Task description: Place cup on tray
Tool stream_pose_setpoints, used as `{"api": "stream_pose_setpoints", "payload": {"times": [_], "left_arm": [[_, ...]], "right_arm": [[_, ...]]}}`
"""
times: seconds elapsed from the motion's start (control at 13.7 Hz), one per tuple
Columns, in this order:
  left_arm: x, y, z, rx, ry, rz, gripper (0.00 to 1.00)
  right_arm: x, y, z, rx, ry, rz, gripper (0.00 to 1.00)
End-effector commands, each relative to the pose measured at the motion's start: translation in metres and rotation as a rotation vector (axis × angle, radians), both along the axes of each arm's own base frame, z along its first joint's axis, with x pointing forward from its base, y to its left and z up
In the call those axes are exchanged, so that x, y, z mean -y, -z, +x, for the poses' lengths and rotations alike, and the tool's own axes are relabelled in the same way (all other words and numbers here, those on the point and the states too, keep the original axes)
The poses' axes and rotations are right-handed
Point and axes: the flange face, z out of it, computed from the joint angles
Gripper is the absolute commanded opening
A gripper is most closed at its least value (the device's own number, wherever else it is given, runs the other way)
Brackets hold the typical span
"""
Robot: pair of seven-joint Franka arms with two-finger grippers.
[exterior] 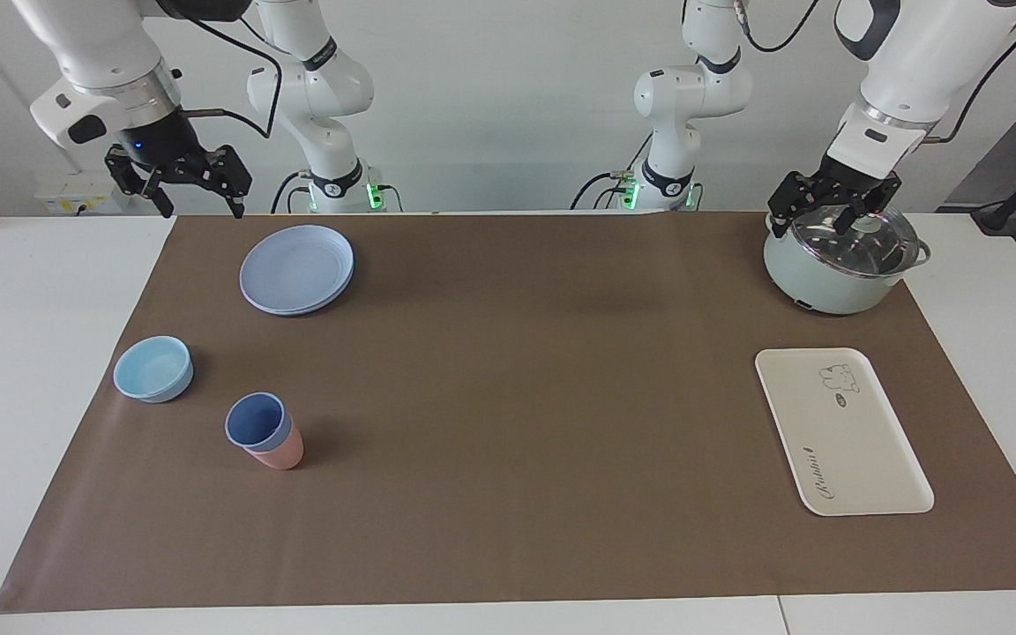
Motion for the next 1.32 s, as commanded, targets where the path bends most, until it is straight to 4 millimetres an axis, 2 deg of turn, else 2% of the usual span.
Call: {"api": "stream_pose_setpoints", "payload": {"times": [0.0, 0.51, 0.66, 0.73, 0.95, 1.1, 1.24], "left_arm": [[-0.004, -0.001, -0.009, 0.000, 0.001, 0.016, 1.00], [-0.004, -0.001, -0.009, 0.000, 0.001, 0.016, 1.00], [-0.004, -0.001, -0.009, 0.000, 0.001, 0.016, 1.00], [-0.004, -0.001, -0.009, 0.000, 0.001, 0.016, 1.00], [-0.004, -0.001, -0.009, 0.000, 0.001, 0.016, 1.00], [-0.004, -0.001, -0.009, 0.000, 0.001, 0.016, 1.00], [-0.004, -0.001, -0.009, 0.000, 0.001, 0.016, 1.00]], "right_arm": [[0.001, -0.001, -0.006, 0.001, 0.006, -0.009, 1.00], [0.002, 0.004, -0.004, 0.015, -0.006, 0.002, 1.00], [0.007, 0.004, 0.007, 0.074, -0.130, 0.004, 1.00], [0.018, 0.006, 0.012, 0.097, -0.228, -0.002, 1.00], [0.061, 0.045, 0.027, 0.192, -0.539, -0.058, 1.00], [0.074, 0.065, 0.031, 0.227, -0.701, -0.096, 1.00], [0.094, 0.097, 0.043, 0.251, -0.807, -0.043, 1.00]]}}
